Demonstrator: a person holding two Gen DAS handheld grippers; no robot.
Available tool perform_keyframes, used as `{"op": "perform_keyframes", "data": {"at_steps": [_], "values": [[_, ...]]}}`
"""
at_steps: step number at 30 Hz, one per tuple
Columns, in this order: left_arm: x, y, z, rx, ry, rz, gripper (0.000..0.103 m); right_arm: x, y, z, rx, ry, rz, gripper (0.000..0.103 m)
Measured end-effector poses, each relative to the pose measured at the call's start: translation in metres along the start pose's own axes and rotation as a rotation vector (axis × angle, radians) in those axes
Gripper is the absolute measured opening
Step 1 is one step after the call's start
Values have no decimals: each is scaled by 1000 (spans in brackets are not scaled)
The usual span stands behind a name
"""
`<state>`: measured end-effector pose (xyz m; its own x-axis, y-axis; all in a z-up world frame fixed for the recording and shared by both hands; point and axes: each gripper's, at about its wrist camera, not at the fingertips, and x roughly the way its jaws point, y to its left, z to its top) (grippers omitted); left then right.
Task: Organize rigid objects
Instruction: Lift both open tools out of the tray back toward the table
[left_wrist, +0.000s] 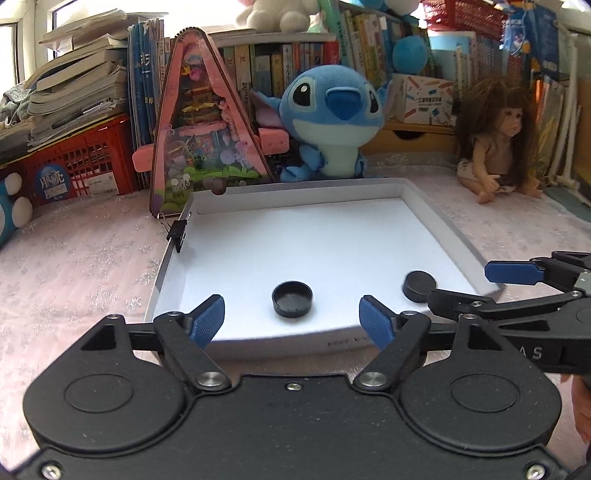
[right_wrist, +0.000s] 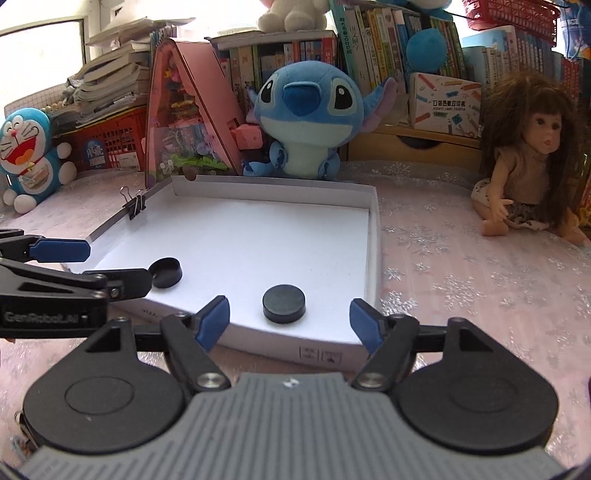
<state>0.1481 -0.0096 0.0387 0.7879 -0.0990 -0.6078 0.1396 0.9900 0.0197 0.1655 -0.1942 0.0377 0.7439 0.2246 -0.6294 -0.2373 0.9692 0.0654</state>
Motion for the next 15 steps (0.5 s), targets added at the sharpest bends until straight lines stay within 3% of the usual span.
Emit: {"op": "perform_keyframes", "data": {"at_steps": [15], "values": [[-70, 6, -52, -30, -11, -50, 82, -62, 1, -32, -23, -56, 27, 87]]}}
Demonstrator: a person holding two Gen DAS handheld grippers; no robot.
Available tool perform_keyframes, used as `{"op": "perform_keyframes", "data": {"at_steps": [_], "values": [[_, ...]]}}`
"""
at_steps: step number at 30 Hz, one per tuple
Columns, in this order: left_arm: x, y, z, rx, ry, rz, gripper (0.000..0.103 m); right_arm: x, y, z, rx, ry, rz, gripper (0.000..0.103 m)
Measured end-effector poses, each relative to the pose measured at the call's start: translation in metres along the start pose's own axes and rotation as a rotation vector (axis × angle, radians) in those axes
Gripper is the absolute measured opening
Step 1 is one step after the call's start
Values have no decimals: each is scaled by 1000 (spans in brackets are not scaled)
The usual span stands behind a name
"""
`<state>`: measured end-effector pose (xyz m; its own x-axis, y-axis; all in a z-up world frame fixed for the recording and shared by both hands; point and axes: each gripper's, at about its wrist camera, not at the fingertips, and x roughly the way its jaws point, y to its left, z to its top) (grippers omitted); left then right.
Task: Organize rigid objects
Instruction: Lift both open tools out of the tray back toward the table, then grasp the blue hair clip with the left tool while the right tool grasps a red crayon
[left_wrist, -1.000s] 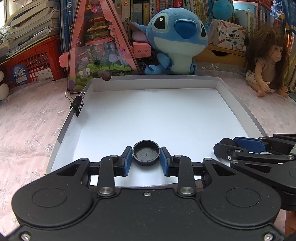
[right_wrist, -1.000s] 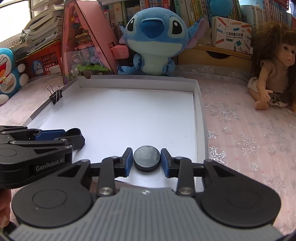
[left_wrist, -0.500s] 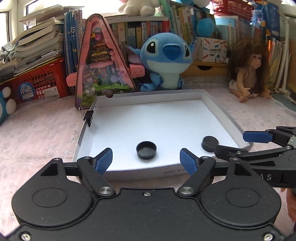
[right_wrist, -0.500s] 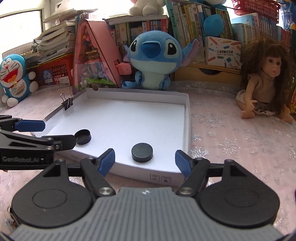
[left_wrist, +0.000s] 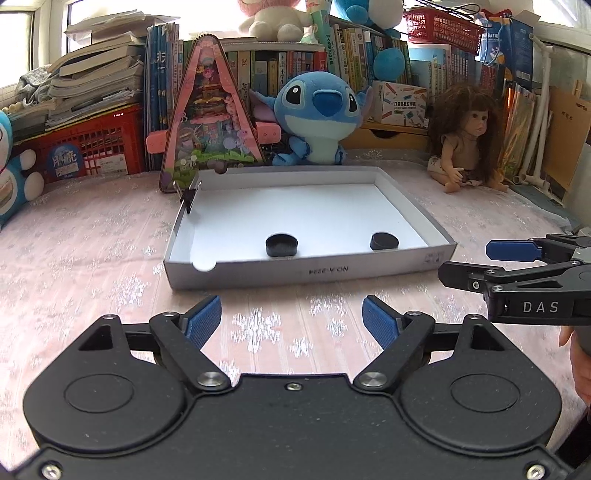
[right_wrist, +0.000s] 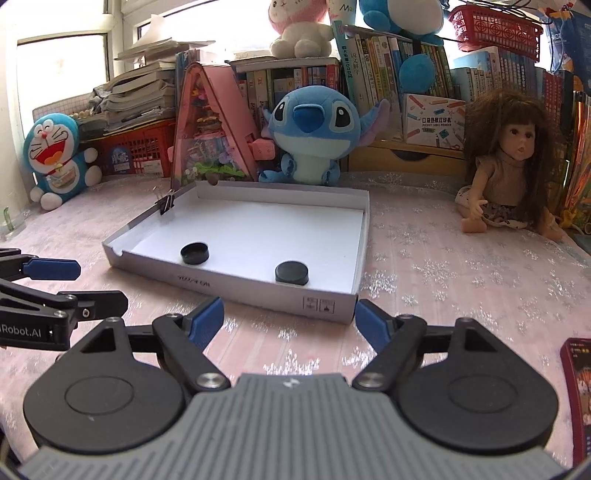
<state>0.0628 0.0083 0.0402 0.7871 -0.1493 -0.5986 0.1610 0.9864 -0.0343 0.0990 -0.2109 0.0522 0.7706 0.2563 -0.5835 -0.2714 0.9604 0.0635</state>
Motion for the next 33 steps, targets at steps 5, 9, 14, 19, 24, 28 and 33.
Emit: {"op": "perform_keyframes", "data": {"at_steps": [5, 9, 14, 19, 24, 28, 33], "values": [[-8, 0, -17, 9, 13, 9, 82, -10, 5, -14, -14, 17, 3, 87], [-13, 1, -28, 7, 19, 23, 82, -14, 8, -22, -22, 28, 6, 87], [-19, 4, -39, -3, 30, 26, 82, -18, 10, -32, -20, 47, 12, 87], [-27, 9, -51, -16, 36, 23, 82, -23, 11, -43, -23, 64, 11, 87], [-40, 16, -65, -3, 23, 4, 82, -37, 12, -57, -49, 47, 11, 87], [-50, 24, -76, -12, 19, -6, 82, -48, 14, -68, -83, 32, 32, 87], [-56, 29, -85, -39, 29, -36, 73, -52, 24, -78, -133, 42, 58, 87]]}}
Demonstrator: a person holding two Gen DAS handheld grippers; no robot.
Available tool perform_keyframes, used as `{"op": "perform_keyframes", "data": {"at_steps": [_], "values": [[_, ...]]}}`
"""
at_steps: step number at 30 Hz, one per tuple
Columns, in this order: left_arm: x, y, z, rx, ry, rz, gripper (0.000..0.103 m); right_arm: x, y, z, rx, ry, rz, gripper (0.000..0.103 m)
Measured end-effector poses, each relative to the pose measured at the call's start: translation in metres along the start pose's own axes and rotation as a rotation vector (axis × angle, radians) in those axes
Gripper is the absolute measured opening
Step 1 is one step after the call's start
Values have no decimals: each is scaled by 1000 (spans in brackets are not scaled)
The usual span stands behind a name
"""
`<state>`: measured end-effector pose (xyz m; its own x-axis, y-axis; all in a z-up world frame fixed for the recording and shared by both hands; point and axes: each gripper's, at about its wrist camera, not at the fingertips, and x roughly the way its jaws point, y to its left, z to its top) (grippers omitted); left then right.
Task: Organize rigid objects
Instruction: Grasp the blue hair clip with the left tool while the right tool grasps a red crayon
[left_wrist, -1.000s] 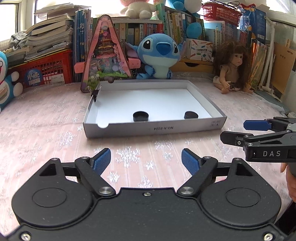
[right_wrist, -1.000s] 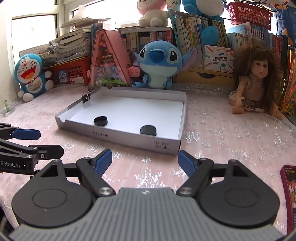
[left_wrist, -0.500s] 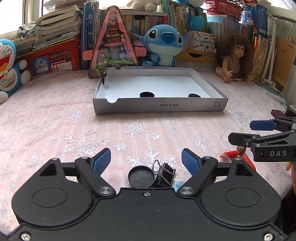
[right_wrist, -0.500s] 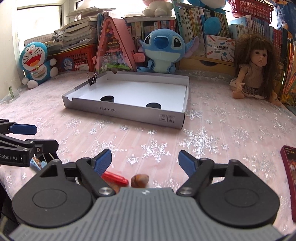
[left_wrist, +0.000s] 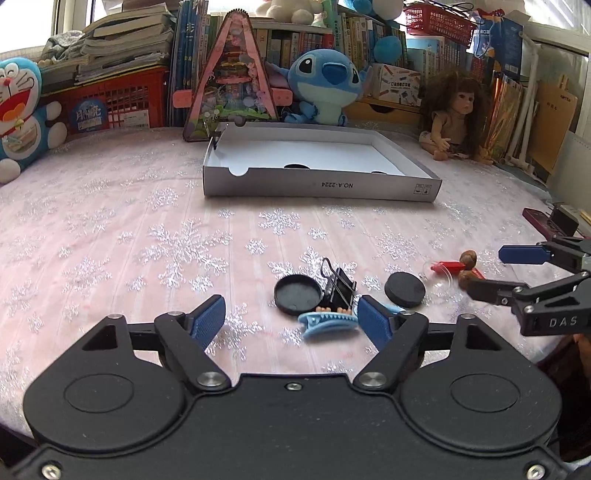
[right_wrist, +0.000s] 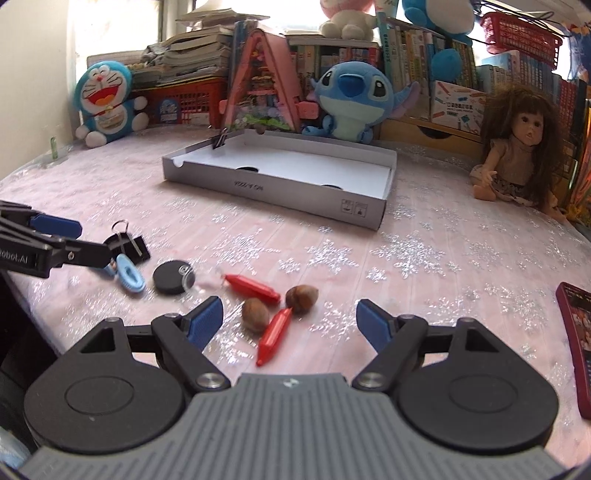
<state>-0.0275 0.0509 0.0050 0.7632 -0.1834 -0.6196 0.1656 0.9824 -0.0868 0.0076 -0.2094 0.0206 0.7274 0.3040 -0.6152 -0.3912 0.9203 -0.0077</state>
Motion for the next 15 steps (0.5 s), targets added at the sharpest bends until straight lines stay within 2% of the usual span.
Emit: {"op": "perform_keyframes", "data": {"at_steps": [4, 8, 15], "values": [[0, -2, -3, -11, 16, -26, 62, 0, 8, -5, -21, 15, 55, 85], [0, -5, -3, -14, 8, -39, 50, -3, 15, -8, -44, 17, 113, 76], [0, -14, -5, 9, 16, -69, 40, -6, 14, -9, -53, 15, 114, 68]]}}
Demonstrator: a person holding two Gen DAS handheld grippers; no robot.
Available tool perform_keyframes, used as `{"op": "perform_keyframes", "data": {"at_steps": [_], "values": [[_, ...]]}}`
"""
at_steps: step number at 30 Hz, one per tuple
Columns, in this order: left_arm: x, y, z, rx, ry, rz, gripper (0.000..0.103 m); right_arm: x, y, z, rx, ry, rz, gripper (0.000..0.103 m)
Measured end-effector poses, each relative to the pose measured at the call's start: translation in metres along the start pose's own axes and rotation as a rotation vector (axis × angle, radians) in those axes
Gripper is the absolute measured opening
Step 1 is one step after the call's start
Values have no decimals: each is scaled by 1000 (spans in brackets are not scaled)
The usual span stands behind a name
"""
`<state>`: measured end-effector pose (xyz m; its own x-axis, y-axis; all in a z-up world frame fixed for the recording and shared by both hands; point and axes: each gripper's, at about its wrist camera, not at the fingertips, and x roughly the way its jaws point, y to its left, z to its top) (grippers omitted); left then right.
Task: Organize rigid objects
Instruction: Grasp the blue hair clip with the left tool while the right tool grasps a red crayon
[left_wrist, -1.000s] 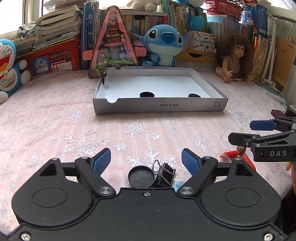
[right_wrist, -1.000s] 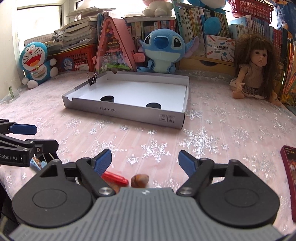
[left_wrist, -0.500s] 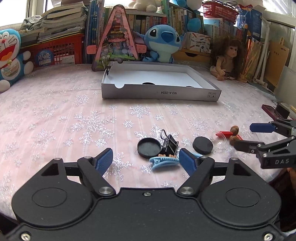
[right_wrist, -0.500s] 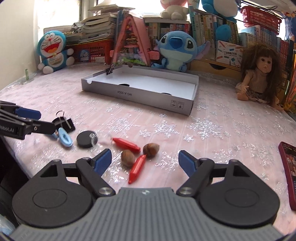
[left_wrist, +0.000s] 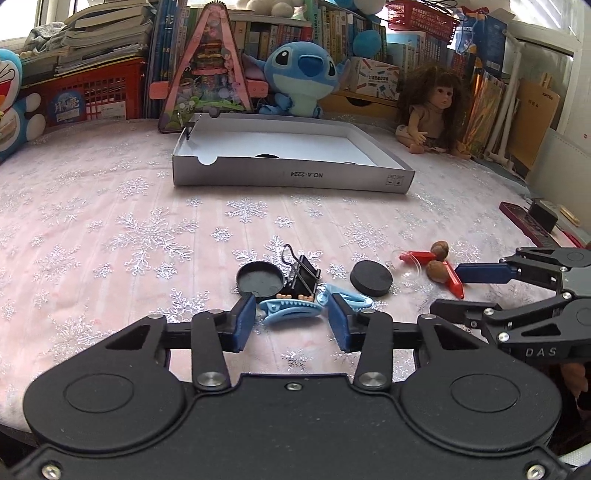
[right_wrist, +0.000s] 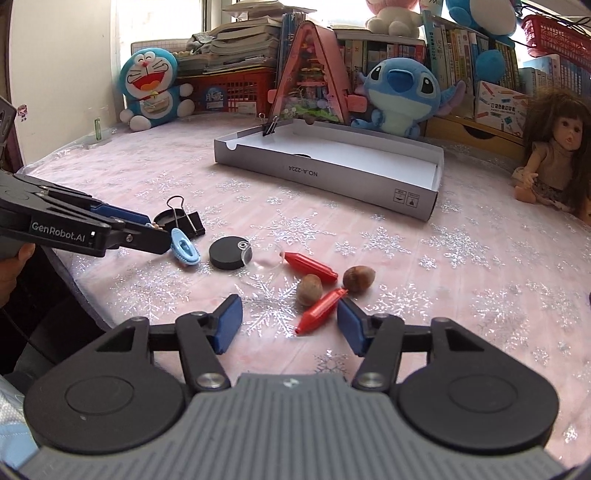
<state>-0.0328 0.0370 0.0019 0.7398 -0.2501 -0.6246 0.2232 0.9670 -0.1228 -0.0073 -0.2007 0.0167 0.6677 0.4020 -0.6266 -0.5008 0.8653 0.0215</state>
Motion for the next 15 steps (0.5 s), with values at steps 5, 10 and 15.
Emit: {"op": "perform_keyframes", "data": {"at_steps": [5, 10, 15], "values": [[1, -4, -1, 15, 3, -11, 37, -3, -7, -2, 4, 5, -28, 65], [2, -6, -2, 24, -1, -8, 36, -4, -15, -4, 10, 9, -71, 65], [2, -6, -1, 31, -4, 5, 36, -5, -24, -6, 10, 18, -117, 67]]}}
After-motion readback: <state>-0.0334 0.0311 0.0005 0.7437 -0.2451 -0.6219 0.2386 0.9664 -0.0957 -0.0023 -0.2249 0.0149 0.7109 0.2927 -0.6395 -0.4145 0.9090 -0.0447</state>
